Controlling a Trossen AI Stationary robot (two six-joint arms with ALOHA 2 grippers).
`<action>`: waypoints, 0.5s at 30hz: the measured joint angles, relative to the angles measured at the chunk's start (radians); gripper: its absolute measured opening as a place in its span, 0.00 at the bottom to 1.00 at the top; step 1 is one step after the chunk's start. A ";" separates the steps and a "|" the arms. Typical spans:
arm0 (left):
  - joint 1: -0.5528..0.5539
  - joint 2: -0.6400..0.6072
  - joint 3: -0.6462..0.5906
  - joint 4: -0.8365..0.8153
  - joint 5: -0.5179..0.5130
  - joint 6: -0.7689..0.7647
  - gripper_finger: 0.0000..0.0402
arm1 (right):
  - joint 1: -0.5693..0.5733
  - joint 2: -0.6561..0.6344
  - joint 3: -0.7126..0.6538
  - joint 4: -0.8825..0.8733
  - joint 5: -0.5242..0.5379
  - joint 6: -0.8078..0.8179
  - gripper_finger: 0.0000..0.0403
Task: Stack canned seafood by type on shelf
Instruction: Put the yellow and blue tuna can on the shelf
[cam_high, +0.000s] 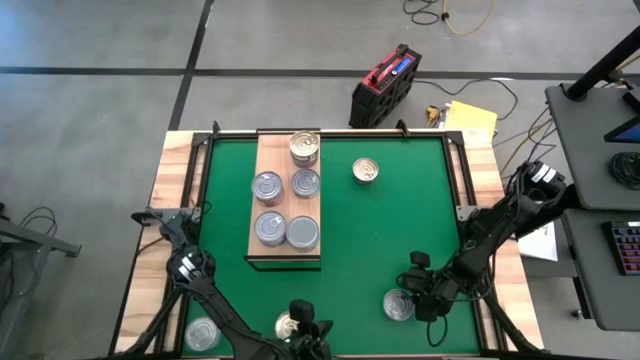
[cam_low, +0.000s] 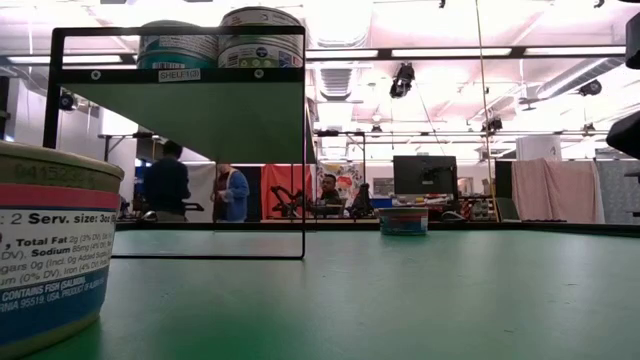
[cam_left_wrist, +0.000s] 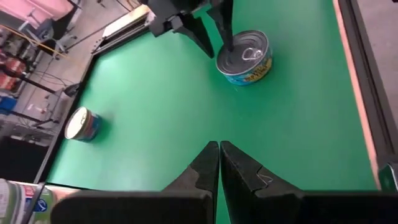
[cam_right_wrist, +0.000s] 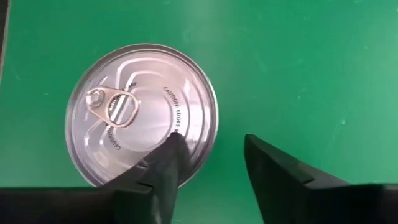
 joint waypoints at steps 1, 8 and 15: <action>0.000 0.000 0.000 0.000 -0.009 0.000 0.00 | 0.000 0.001 0.000 0.002 -0.001 0.000 0.37; 0.000 0.000 0.000 -0.001 -0.023 0.000 0.00 | 0.000 0.003 -0.001 0.005 0.010 0.023 0.08; 0.000 0.002 0.000 -0.001 -0.024 0.000 0.00 | -0.002 -0.010 -0.001 -0.003 0.017 0.022 0.02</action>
